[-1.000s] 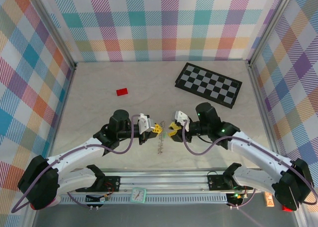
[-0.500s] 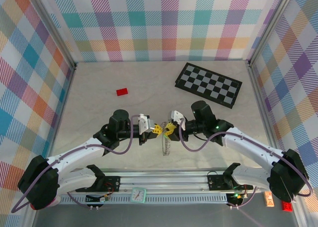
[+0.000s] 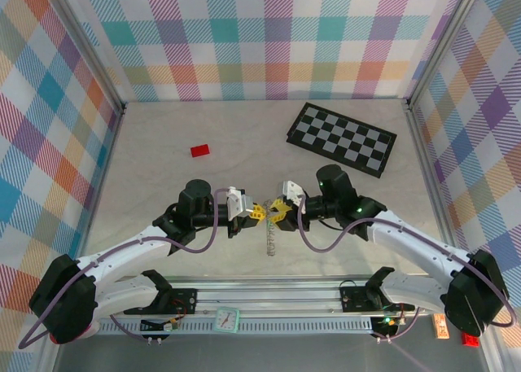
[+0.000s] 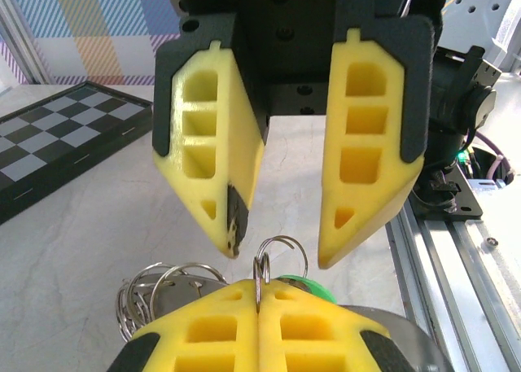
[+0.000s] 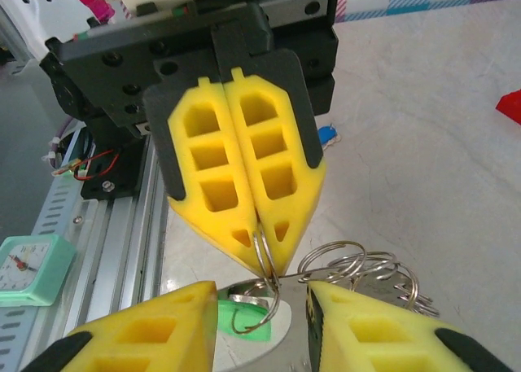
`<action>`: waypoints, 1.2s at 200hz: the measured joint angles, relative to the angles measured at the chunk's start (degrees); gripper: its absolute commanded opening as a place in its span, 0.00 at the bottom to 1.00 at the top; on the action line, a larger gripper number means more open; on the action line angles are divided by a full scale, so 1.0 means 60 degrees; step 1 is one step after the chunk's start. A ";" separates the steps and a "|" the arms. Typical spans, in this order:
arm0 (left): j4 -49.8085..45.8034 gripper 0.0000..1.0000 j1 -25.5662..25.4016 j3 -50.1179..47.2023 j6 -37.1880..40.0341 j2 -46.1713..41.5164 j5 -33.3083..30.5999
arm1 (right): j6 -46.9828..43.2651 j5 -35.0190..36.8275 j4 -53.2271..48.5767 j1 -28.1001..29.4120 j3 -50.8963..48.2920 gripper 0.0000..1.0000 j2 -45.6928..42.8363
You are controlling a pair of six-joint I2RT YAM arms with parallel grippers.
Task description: Put the keys on the keyring
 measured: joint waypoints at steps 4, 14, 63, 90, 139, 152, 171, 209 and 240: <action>0.0000 0.00 0.0000 0.0000 0.0000 0.0000 0.0000 | 0.0000 -0.0007 0.0000 0.0000 0.0004 0.33 -0.0011; 0.0000 0.00 0.0000 0.0000 0.0004 0.0000 0.0004 | 0.0004 -0.0033 0.0000 0.0000 0.0015 0.31 0.0000; 0.0000 0.00 0.0000 0.0000 0.0000 0.0000 0.0069 | 0.0007 -0.0149 0.0153 0.0000 0.0066 0.25 0.0353; -0.0004 0.00 0.0000 0.0000 0.0000 0.0000 0.0076 | 0.0004 -0.0306 0.0248 0.0000 0.0142 0.20 0.0568; -0.0080 0.13 0.0066 -0.0004 -0.0025 0.0018 0.0029 | -0.0248 -0.0568 0.0022 -0.0076 0.0382 0.00 0.0885; -0.0098 0.24 0.0066 0.0000 -0.0033 0.0018 -0.0080 | -0.0401 -0.0557 -0.0178 -0.0073 0.0517 0.00 0.0947; -0.0164 0.28 0.0069 0.0015 -0.0084 0.0018 -0.0375 | -0.0707 -0.0528 -0.0758 -0.0051 0.0732 0.00 0.0984; -0.1078 0.22 0.0055 0.0444 0.0215 0.0018 -0.0667 | -0.1508 0.0047 -0.2127 0.0011 0.1581 0.00 0.1275; -0.1785 0.11 0.0044 0.0852 0.0539 0.0098 -0.0721 | -0.2029 0.0474 -0.2922 0.0142 0.2251 0.00 0.1563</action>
